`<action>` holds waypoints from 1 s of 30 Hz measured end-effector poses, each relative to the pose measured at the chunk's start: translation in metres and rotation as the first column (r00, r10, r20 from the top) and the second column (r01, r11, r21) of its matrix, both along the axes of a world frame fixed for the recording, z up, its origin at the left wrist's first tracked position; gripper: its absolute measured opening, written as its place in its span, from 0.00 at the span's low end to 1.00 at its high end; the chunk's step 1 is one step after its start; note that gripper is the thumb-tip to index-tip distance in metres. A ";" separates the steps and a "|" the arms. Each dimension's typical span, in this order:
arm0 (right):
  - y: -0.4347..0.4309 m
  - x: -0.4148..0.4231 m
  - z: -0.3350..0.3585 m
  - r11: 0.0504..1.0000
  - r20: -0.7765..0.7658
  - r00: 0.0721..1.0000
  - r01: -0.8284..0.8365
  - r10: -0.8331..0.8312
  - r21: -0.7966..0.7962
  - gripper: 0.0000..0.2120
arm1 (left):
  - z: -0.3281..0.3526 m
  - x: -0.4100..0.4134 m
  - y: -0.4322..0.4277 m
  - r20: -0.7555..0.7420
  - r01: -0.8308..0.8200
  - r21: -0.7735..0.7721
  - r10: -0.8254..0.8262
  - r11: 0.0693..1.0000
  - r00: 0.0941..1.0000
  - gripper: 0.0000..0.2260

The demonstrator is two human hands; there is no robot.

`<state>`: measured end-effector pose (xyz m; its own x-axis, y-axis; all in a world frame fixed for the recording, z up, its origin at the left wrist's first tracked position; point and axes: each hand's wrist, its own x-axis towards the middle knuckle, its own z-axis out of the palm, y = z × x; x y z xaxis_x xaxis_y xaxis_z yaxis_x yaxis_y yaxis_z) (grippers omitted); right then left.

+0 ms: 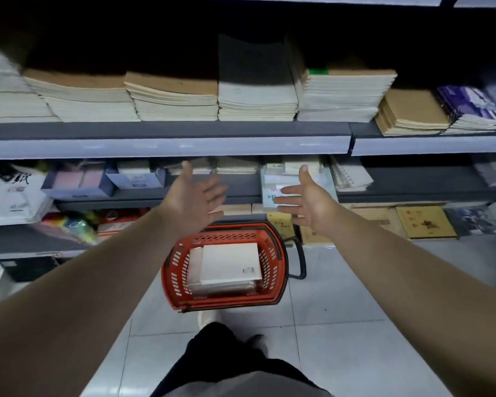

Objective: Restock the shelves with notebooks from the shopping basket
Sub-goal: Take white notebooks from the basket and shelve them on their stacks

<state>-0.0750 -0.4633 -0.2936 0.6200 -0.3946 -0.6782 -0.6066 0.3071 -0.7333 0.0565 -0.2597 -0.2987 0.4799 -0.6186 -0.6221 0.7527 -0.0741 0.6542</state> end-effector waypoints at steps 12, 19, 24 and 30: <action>0.049 -0.011 -0.105 0.996 -0.167 0.982 -0.086 0.083 -0.009 0.34 | -0.100 -0.027 0.005 -0.176 0.092 0.081 -0.077 0.992 0.981 0.37; 0.068 0.005 -0.182 0.994 -0.173 0.983 -0.074 0.059 -0.081 0.24 | -0.174 0.010 0.012 -0.200 0.112 0.119 -0.086 0.987 0.976 0.37; 0.073 0.007 -0.256 0.845 -0.260 0.886 -0.451 0.384 -0.289 0.30 | -0.240 0.014 0.021 -0.248 0.107 0.162 -0.065 0.981 0.967 0.35; 0.076 0.020 -0.341 0.791 -0.378 0.826 -0.535 0.418 -0.296 0.21 | -0.320 0.006 0.043 -0.307 0.137 0.207 -0.069 0.969 0.949 0.34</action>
<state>-0.0545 -0.3874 -0.6348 0.6045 -0.3562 -0.7125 -0.7943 -0.3379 -0.5049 0.0625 -0.2165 -0.6184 0.1945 -0.4834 -0.8535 0.8895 -0.2799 0.3613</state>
